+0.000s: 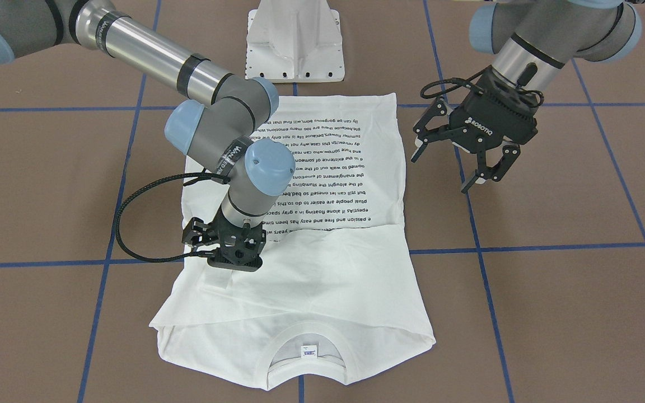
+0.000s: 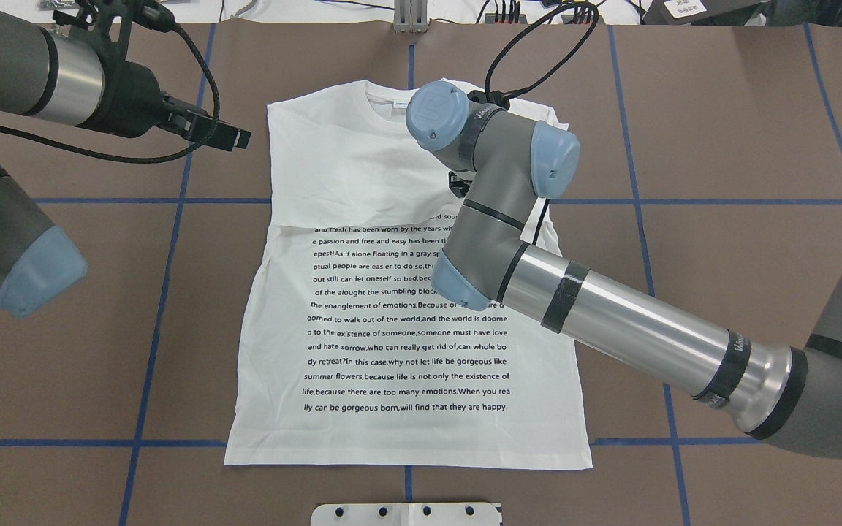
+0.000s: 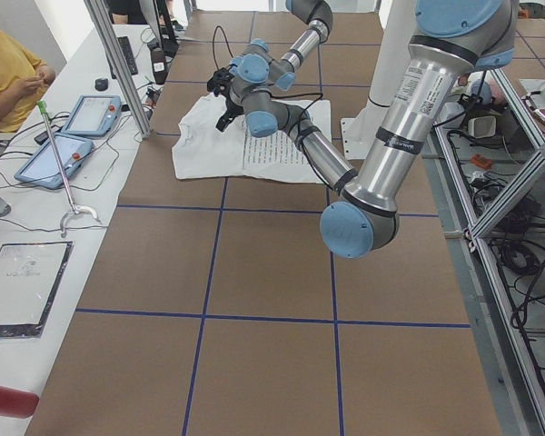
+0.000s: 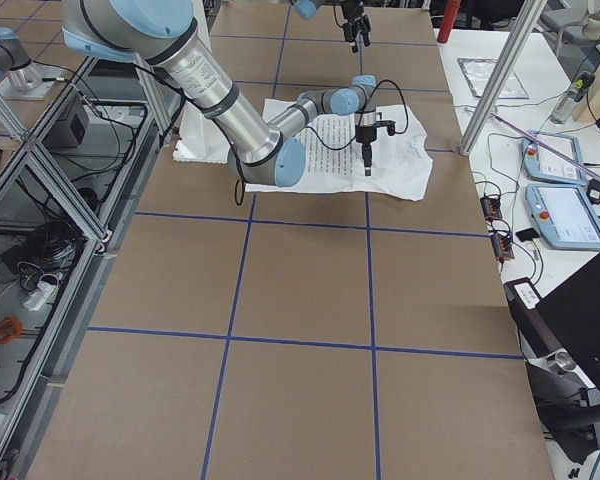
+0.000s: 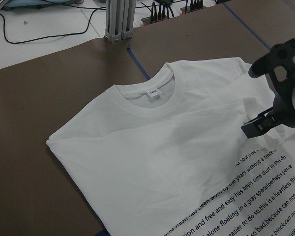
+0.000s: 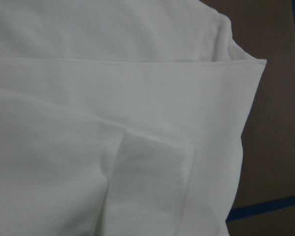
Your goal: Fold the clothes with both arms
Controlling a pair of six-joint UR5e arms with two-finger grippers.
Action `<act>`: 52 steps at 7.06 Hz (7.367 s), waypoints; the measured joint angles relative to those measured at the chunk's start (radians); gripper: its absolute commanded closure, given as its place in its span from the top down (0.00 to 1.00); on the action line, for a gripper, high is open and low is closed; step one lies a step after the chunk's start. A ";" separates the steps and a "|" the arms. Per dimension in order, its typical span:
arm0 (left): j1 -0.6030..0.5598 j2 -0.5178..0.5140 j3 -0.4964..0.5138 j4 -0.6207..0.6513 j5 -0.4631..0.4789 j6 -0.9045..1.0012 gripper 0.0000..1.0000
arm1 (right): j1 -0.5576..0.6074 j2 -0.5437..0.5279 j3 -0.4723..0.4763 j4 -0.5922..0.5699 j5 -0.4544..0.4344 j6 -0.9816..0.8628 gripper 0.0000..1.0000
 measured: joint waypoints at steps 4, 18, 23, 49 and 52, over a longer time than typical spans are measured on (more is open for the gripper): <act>0.002 0.016 -0.002 -0.001 0.010 0.002 1.00 | 0.017 -0.093 0.128 -0.144 -0.024 -0.114 1.00; 0.529 0.486 -0.374 -0.007 0.363 -0.627 0.97 | -0.288 -0.915 1.123 0.325 -0.055 0.353 1.00; 0.765 0.449 -0.231 0.005 0.587 -0.874 0.45 | -0.339 -0.921 1.135 0.325 -0.100 0.382 1.00; 0.780 0.394 -0.352 0.021 0.610 -0.869 0.00 | -0.518 -0.997 1.115 0.480 -0.271 0.581 0.97; 0.763 0.402 -0.378 0.020 0.634 -0.869 0.00 | -0.682 -1.019 1.042 0.517 -0.455 0.704 0.84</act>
